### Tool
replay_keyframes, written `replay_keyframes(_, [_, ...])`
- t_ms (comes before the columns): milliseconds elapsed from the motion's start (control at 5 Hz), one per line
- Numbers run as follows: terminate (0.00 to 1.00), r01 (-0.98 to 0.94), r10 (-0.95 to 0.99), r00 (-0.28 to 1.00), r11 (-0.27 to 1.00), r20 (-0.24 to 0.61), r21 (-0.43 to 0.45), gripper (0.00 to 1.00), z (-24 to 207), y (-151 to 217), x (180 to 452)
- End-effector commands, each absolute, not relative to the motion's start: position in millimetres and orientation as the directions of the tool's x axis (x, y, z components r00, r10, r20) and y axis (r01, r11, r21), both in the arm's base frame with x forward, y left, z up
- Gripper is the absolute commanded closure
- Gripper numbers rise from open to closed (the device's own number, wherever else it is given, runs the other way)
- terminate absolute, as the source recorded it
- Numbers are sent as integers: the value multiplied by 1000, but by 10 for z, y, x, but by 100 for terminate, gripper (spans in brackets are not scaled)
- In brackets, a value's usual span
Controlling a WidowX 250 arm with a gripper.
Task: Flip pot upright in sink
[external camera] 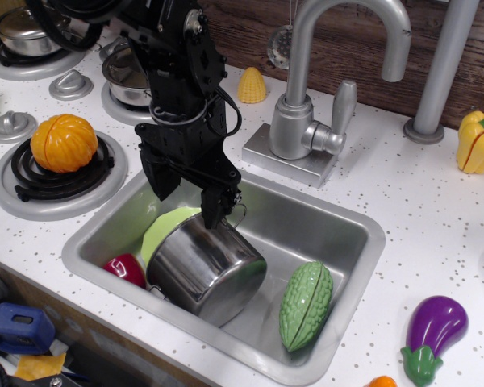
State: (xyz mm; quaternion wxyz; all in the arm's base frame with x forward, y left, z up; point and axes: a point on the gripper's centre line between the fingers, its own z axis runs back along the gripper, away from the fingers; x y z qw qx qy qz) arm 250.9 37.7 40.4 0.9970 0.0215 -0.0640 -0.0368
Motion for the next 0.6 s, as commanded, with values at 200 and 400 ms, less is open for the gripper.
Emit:
replay_keyframes(200, [0,66,-65,988,998,139,-3,0,368,375,2491])
replay_keyframes(400, [0,60,-47,990,994,134,-90,0,326,360,2482])
